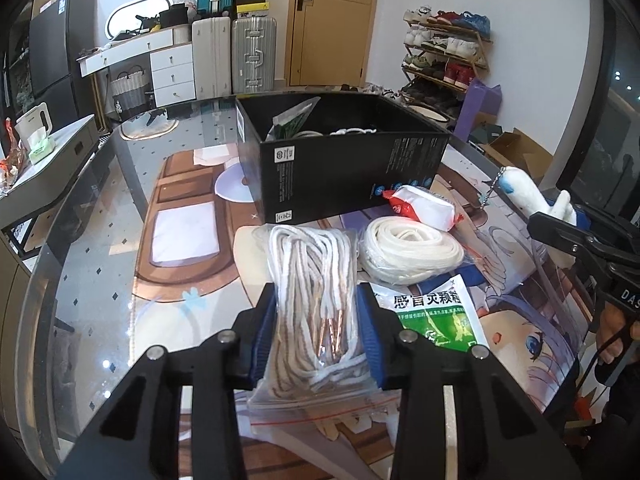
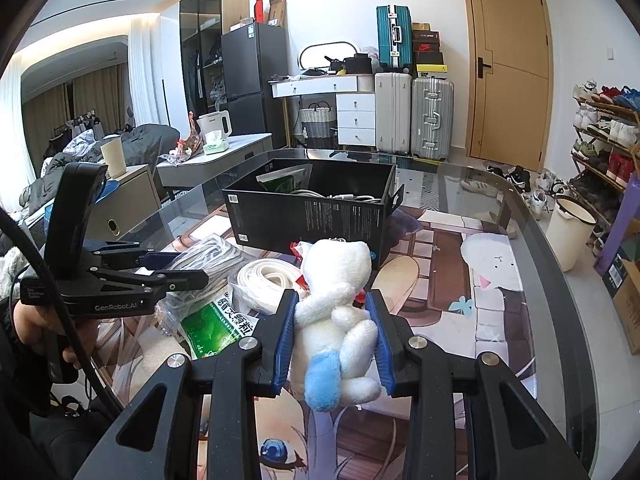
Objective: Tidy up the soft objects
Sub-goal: 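Lift the plush toy with the right tool while the left tool grasps the zip bag of white rope, then carry the plush toy in the right tool while the left tool carries the rope bag over the box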
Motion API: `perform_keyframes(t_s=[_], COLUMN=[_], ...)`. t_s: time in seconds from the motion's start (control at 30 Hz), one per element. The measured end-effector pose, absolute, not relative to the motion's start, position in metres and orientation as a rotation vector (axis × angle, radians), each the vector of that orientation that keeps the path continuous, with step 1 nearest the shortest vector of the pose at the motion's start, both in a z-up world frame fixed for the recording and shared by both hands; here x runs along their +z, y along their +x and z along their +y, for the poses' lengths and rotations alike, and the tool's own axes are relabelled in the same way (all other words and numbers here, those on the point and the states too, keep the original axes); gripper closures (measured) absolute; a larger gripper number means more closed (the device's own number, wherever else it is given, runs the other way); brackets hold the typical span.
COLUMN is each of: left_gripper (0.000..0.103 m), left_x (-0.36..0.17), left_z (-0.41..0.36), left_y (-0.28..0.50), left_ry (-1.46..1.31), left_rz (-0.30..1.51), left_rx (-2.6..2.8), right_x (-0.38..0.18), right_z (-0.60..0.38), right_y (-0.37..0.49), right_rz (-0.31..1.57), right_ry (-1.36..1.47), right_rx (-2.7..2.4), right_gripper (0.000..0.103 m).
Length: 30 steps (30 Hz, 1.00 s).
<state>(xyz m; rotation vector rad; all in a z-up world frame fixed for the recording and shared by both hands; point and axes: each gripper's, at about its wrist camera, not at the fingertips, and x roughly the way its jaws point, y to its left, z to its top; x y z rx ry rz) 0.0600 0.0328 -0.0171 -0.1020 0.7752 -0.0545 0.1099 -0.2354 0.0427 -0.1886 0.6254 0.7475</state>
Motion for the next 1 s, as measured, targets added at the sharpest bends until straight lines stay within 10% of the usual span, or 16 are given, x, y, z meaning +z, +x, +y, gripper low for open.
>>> perform_keyframes(t_s=[1.0], left_gripper=[0.065], left_x=[0.047], left_z=[0.041], left_y=[0.063], left_ry=[-0.105], left_rz=[0.554], left_rx=[-0.065], right_x=[0.067], right_z=[-0.213], right_y=[0.127], right_rz=[0.567], right_ry=[-0.151], right_rx=[0.802], right_gripper=[0.068])
